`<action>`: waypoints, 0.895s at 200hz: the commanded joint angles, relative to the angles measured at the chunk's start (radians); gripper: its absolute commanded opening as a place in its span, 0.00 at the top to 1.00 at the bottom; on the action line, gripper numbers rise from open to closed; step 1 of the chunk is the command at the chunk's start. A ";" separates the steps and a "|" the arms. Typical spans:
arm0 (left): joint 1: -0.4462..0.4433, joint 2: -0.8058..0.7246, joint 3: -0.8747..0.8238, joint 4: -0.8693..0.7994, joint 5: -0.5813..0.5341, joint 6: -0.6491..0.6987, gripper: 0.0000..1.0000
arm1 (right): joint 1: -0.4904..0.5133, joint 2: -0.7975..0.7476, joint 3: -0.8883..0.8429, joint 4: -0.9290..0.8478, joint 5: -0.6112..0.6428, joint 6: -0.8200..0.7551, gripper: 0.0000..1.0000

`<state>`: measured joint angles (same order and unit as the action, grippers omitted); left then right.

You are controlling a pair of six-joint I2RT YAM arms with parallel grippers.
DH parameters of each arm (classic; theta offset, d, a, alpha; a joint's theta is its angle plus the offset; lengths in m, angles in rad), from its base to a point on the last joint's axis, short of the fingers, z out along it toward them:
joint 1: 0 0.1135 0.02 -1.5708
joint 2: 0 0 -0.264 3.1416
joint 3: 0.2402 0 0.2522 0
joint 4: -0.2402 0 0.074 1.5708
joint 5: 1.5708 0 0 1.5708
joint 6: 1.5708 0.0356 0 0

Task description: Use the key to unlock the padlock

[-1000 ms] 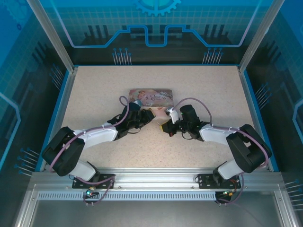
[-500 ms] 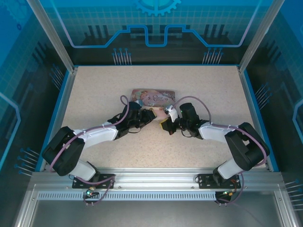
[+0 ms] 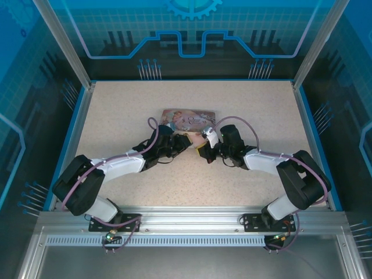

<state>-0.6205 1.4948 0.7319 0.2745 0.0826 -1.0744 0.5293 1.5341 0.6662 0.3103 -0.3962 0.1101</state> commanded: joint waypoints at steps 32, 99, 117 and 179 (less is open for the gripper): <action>-0.012 0.008 0.040 0.063 0.042 -0.009 1.00 | 0.014 0.023 0.041 0.009 0.005 -0.026 1.00; -0.013 0.008 0.035 0.068 0.039 -0.010 1.00 | 0.020 0.026 0.040 -0.026 0.030 -0.054 1.00; -0.012 0.010 0.038 0.067 0.043 -0.010 1.00 | 0.020 0.027 0.040 -0.012 0.023 -0.052 1.00; -0.014 -0.002 0.037 0.056 0.051 -0.007 1.00 | 0.035 0.037 0.051 0.047 0.071 -0.061 1.00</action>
<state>-0.6239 1.5063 0.7326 0.2821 0.0834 -1.0752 0.5453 1.5604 0.6975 0.2966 -0.3660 0.0692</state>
